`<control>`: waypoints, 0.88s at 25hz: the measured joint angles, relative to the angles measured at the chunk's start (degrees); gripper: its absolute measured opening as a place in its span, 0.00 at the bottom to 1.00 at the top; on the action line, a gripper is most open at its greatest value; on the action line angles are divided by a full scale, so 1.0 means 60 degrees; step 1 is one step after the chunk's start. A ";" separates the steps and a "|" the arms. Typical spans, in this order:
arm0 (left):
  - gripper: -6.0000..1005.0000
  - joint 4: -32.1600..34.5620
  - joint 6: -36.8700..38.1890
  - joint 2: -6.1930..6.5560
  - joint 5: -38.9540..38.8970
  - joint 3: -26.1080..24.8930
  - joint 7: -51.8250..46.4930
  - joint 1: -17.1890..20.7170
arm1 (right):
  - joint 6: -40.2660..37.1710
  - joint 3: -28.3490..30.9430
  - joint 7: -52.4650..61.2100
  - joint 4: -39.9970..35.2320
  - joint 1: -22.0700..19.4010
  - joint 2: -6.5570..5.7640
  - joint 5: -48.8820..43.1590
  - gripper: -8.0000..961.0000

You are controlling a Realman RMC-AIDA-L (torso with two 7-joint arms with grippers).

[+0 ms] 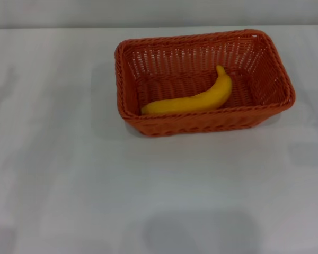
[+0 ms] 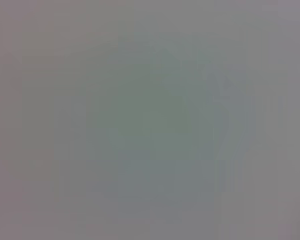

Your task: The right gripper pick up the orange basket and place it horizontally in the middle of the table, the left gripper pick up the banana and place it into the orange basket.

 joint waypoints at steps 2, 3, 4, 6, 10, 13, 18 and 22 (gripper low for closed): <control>0.89 0.0368 -0.0001 -0.0002 -0.0412 -0.0002 0.0812 0.0491 | 0.0006 -0.0013 -0.0192 0.0188 -0.0012 -0.0006 -0.0033 0.91; 0.89 0.0514 -0.0024 -0.0004 -0.0612 -0.0002 0.0974 0.0792 | 0.0006 -0.0022 -0.0245 0.0297 -0.0016 -0.0008 -0.0060 0.91; 0.89 0.0625 -0.0051 -0.0008 -0.0752 -0.0003 0.1066 0.1014 | 0.0006 -0.0006 -0.0259 0.0410 -0.0019 -0.0009 -0.0066 0.91; 0.89 0.0949 -0.0095 -0.0013 -0.1094 -0.0006 0.1430 0.1403 | 0.0006 0.0053 -0.0262 0.0650 -0.0032 0.0006 -0.0059 0.91; 0.89 0.1413 -0.0103 -0.0020 -0.1377 -0.0006 0.2327 0.1790 | -0.0065 0.0055 -0.0267 0.0940 0.0017 0.0024 -0.0068 0.91; 0.89 0.1664 -0.0227 -0.0039 -0.1436 -0.0008 0.2619 0.1915 | -0.0245 0.0005 -0.0269 0.0944 0.0126 0.0021 -0.0093 0.91; 0.89 0.1949 -0.0617 -0.0049 -0.1652 -0.0021 0.2628 0.1923 | -0.0515 0.0006 -0.0684 0.0948 0.0210 0.0017 -0.0094 0.91; 0.89 0.2042 -0.0869 -0.0061 -0.1727 -0.0021 0.2696 0.1874 | -0.0723 0.0084 -0.1369 0.0900 0.0338 0.0019 -0.0062 0.91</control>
